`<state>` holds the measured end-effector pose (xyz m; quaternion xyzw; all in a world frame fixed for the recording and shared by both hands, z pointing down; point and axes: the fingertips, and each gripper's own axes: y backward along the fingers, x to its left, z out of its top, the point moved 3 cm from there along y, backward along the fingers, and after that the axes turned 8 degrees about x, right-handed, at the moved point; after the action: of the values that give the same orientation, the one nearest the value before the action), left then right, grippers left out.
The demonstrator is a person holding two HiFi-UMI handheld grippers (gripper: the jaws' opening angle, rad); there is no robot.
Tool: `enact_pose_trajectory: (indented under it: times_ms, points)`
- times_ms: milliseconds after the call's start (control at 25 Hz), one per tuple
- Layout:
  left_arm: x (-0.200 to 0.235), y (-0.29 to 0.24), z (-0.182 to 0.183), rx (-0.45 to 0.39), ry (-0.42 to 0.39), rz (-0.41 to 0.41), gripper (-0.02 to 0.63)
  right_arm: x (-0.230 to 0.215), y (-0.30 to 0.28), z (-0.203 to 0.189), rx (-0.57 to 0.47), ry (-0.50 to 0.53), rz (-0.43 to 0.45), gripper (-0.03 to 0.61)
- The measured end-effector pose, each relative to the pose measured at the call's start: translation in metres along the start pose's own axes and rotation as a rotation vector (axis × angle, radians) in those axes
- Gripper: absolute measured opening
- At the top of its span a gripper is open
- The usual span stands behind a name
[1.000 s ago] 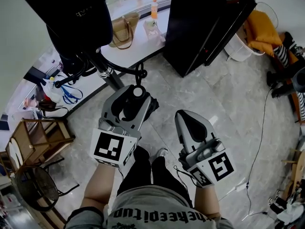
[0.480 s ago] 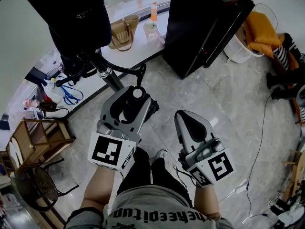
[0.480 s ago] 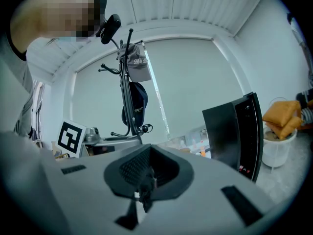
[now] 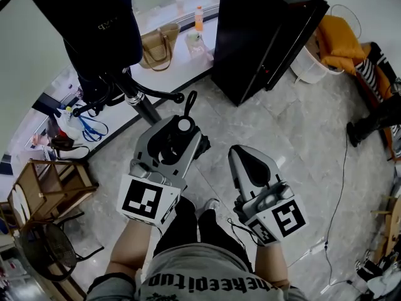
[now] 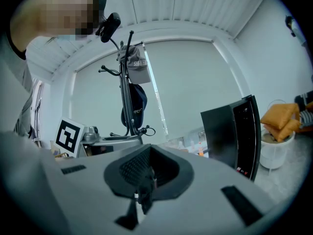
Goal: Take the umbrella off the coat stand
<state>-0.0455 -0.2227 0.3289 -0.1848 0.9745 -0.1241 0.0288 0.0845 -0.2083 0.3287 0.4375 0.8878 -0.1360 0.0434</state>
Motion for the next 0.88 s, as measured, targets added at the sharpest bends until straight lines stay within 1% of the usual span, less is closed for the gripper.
enact_pose_trajectory:
  times_ms: [360,520,880]
  points:
    - [-0.014,-0.001,0.009,-0.020,-0.013,-0.046,0.196,-0.003,0.008,0.007,-0.013,0.014,-0.020,0.011]
    - [-0.023,-0.001,0.013,-0.026,-0.006,-0.073,0.196,-0.004,0.013,0.010,-0.021,0.018,-0.034,0.011]
    - [-0.044,-0.004,0.029,-0.052,-0.025,-0.125,0.195,-0.014,0.030,0.018,-0.034,0.026,-0.085,0.011]
